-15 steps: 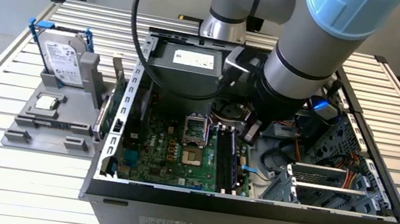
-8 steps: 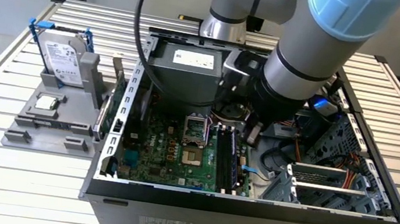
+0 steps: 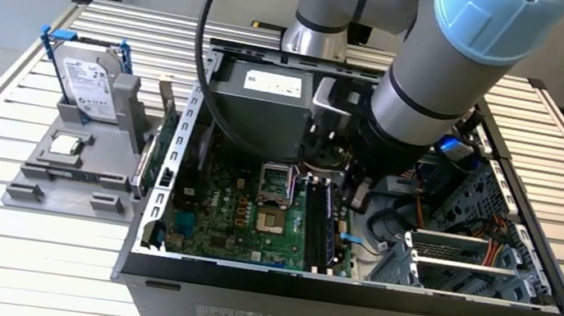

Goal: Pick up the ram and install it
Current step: 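Press down the ram until it locks into place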

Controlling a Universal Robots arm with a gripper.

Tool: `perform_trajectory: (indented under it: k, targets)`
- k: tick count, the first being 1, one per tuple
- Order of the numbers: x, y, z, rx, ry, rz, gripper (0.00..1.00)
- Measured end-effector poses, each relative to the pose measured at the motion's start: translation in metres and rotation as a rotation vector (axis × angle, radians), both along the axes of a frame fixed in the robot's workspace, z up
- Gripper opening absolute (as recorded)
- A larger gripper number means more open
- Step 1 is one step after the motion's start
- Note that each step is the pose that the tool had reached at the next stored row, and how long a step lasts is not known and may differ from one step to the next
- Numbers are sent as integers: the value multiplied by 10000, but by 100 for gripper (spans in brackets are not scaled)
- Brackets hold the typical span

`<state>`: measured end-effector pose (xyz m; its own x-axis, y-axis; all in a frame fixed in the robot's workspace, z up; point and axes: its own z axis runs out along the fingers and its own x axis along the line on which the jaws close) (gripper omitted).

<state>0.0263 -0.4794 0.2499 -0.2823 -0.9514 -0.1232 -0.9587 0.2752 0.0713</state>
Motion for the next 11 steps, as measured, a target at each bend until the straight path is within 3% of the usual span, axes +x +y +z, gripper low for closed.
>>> perform_trajectory:
  k: [9, 11]
  targets:
    - [0, -5, -60, 1, 0, 1491, 0]
    - [1, -7, -63, -4, 10, 1585, 0]
